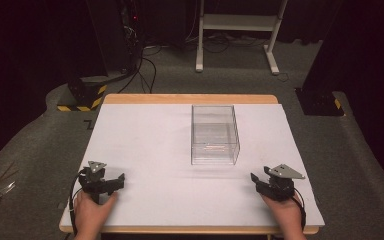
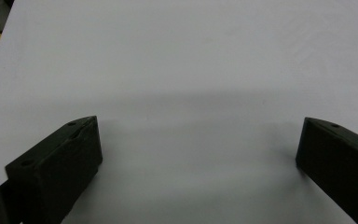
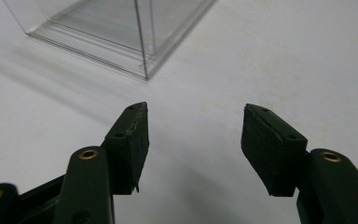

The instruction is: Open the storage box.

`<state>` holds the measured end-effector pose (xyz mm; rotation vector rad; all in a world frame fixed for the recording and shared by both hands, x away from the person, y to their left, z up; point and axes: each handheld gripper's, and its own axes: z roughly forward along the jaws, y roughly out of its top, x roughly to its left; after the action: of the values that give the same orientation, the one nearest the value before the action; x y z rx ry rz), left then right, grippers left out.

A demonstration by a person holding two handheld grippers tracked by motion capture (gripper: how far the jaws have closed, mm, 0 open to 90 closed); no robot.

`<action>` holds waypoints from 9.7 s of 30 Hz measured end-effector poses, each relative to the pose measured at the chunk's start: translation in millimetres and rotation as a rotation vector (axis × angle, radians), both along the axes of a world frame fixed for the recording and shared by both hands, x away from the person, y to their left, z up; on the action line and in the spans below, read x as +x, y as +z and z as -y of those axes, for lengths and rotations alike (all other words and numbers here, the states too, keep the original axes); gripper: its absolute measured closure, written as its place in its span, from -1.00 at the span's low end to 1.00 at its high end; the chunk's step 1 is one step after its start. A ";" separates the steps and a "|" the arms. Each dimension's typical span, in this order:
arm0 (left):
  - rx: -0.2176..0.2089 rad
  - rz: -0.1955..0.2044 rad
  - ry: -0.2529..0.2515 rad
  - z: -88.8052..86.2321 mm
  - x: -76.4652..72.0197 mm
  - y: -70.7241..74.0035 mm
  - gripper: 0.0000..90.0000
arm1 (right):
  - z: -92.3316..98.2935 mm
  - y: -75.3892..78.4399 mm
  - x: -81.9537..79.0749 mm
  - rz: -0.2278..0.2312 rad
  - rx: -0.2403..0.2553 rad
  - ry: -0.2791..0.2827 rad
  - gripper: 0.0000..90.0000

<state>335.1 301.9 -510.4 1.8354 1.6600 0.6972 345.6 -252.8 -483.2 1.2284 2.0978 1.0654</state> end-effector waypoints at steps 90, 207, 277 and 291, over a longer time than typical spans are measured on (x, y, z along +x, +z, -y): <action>0.001 0.004 0.001 0.2 -0.3 -0.2 -0.99 | -76.7 15.9 68.0 0.036 0.285 0.331 0.52; 0.001 0.004 0.002 0.2 -0.3 -0.2 -0.99 | -54.6 12.2 22.6 0.035 0.318 0.514 0.85; 0.004 0.004 0.000 0.0 -0.4 -0.1 -0.99 | -42.0 11.8 -42.6 0.039 0.311 0.563 0.91; 0.003 0.004 0.000 0.0 -0.4 -0.1 -0.99 | -42.8 12.0 -64.4 0.035 0.307 0.598 0.92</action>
<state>334.7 301.9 -510.5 1.8351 1.6574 0.7035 281.3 -210.0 -471.1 0.6919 2.4020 1.7017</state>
